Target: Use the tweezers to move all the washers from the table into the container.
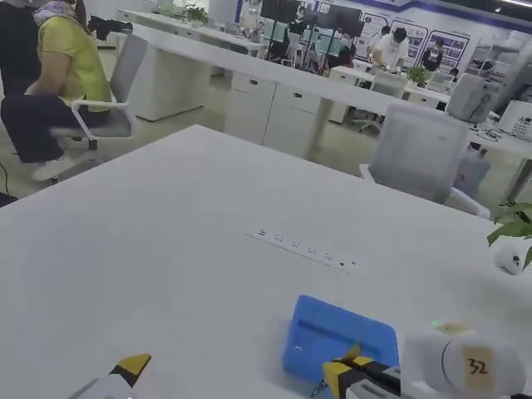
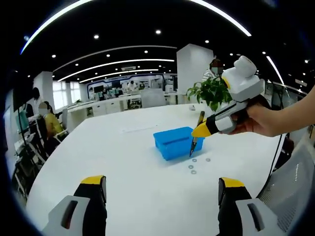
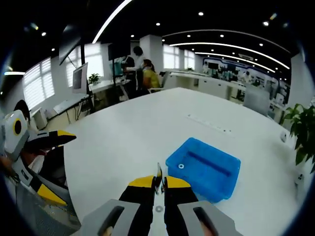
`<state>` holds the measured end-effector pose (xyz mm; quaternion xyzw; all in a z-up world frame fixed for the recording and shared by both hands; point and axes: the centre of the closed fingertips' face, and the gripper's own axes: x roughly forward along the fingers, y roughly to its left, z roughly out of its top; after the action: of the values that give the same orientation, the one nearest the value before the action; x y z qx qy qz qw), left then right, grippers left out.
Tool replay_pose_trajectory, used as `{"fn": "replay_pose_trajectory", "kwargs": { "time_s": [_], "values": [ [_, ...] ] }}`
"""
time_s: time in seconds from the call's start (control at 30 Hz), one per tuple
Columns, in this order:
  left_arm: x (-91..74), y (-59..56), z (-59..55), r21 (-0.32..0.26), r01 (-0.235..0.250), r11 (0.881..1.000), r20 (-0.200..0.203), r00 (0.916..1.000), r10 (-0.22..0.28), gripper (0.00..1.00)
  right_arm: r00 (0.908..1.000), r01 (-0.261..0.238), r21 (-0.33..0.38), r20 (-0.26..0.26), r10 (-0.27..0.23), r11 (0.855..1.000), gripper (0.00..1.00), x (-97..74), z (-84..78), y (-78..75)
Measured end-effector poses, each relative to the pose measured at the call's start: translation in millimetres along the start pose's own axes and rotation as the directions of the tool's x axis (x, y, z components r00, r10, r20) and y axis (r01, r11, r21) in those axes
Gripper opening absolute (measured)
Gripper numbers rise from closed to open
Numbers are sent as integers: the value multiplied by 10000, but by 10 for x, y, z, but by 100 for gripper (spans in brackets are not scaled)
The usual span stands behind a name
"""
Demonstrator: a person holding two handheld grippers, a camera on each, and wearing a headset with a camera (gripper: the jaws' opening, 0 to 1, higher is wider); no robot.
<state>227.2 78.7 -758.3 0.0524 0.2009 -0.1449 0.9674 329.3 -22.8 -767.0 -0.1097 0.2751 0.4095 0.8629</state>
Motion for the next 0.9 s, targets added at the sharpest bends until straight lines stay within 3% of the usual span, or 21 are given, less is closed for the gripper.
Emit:
{"fn": "replay_pose_trajectory", "kwargs": {
  "time_s": [0.27, 0.9],
  "values": [
    [11, -21, -32, 209, 54, 9998, -176, 9998, -51, 96, 9988, 254, 799, -436, -219, 9965, 3, 83, -272, -75],
    [24, -39, -73, 451, 76, 9990, -421, 9991, -57, 95, 9958, 365, 821, -868, -294, 9960, 3, 181, -458, -73]
  ]
}}
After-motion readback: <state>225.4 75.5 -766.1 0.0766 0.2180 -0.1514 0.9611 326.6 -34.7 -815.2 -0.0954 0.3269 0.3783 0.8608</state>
